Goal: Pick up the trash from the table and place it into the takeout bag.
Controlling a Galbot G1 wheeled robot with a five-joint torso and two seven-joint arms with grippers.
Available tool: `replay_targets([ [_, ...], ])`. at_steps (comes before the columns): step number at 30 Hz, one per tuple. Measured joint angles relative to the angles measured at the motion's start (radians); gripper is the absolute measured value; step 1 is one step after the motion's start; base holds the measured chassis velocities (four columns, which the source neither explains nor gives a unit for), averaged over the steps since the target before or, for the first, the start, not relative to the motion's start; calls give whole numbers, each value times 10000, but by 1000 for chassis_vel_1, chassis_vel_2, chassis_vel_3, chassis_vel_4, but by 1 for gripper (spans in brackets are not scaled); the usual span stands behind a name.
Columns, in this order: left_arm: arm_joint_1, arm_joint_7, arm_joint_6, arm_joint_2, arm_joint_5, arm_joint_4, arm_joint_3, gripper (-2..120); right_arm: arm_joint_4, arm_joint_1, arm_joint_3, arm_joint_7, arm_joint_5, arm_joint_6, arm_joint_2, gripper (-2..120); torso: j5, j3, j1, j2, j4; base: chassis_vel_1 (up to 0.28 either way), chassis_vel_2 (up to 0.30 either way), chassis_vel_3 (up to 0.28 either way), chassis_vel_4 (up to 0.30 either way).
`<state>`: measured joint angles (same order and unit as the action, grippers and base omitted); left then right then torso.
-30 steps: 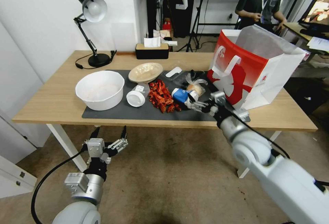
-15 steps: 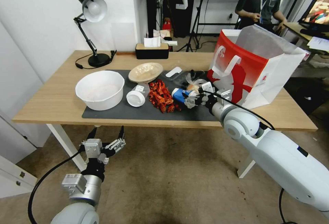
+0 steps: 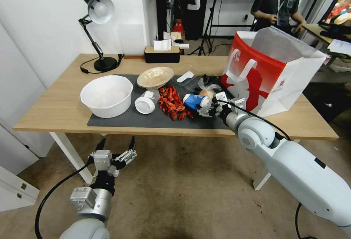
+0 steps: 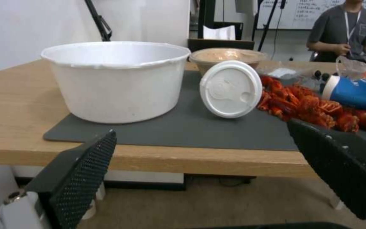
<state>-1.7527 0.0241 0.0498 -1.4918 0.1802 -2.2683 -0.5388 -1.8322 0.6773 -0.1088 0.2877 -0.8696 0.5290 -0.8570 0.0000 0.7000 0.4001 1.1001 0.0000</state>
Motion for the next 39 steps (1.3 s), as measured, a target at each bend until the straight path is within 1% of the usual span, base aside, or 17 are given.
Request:
replay_targets([
  [16,-94,17,-61,-17,-3,-117,-52,100,93,11,0,52,-306,48,-133,100,0,0,-2,-1,0,0,0,0,0],
  [31,-160,34,-112,-95,-52,-131,-41,100,468,-247,-140,-27,-458,23,-293,100,0,0,-1,-1,0,0,0,0,0],
  [33,-166,37,-126,-113,-70,-136,-42,100,477,-215,-149,-78,-518,15,-322,93,0,0,-2,-1,0,0,0,0,0],
  [34,-166,37,-126,-113,-70,-136,-42,100,477,-215,-149,-78,-518,15,-322,93,0,0,-2,-1,0,0,0,0,0],
  [36,-170,44,-138,-133,-86,-152,-42,100,477,-161,-149,-102,-547,-14,-340,86,-2,-1,-2,-1,-2,0,0,0,0],
  [38,-173,46,-139,-136,-92,-153,-43,100,476,-142,-148,-108,-551,-23,-345,84,0,-1,-2,0,-1,0,0,0,0],
  [39,-176,55,-143,-140,-101,-156,-42,100,476,-111,-137,-116,-559,-50,-351,80,-2,-1,-2,0,-1,0,0,0,0],
])
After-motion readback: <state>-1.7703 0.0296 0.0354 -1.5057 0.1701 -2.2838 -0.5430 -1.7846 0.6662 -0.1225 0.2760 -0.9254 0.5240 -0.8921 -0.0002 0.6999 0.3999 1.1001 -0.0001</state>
